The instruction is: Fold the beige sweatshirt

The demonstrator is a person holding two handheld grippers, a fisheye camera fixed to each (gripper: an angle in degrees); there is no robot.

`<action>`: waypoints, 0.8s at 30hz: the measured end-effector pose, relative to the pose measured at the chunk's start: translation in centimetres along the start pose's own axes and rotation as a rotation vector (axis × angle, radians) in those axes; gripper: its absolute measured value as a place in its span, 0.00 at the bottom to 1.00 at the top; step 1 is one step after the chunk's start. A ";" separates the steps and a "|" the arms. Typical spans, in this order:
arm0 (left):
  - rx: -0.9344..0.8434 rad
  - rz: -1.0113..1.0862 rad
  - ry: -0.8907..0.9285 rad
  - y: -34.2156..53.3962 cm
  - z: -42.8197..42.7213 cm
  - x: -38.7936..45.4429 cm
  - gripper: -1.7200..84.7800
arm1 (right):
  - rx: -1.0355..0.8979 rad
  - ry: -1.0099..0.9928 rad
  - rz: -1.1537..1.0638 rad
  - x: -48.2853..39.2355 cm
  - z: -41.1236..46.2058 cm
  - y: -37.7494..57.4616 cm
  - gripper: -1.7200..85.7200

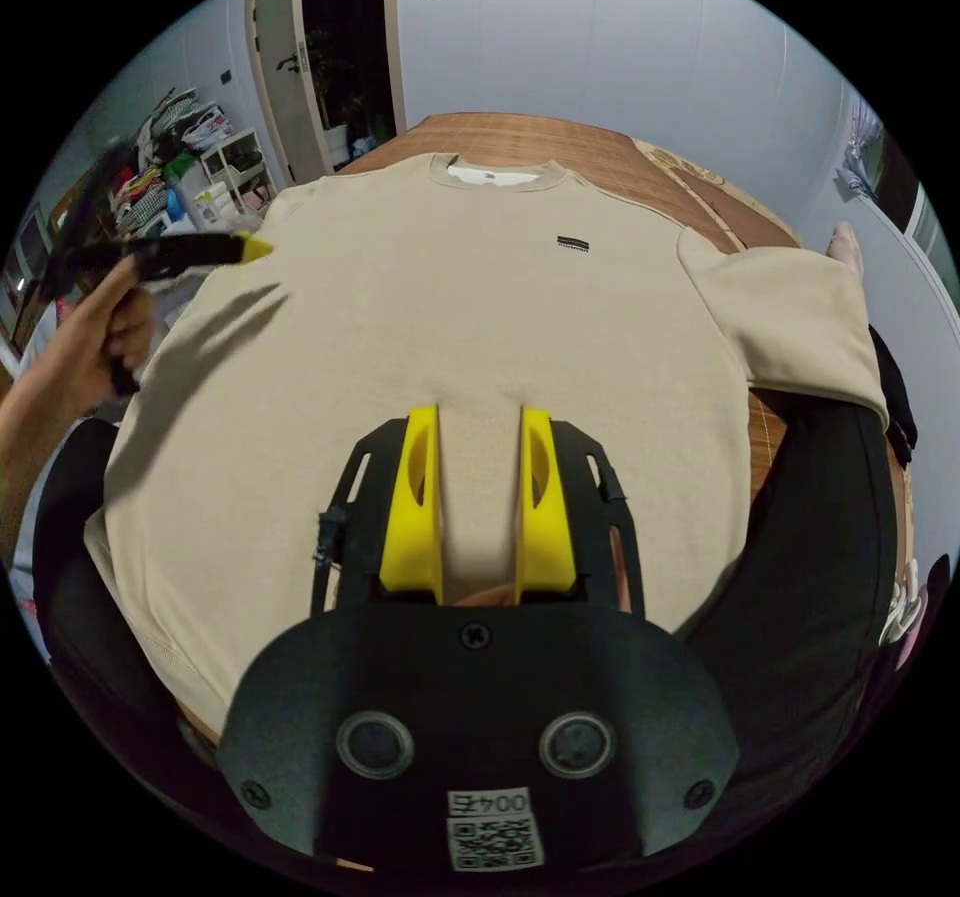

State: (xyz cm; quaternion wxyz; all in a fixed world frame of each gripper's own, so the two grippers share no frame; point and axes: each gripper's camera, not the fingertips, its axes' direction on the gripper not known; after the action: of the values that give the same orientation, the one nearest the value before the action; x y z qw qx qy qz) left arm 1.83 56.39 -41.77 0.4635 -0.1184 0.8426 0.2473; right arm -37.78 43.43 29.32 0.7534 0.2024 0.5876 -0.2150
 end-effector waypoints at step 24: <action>-0.030 -0.036 -0.164 12.5 -2.2 4.2 0.11 | 0.414 -0.357 0.508 28.6 -18.1 6.0 0.20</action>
State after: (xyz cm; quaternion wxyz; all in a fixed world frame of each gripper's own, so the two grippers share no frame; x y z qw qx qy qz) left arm -7.43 65.97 -40.48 0.5334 -0.1196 0.7958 0.2604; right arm -42.63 56.03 -2.27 0.8163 0.4492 0.3222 -0.1673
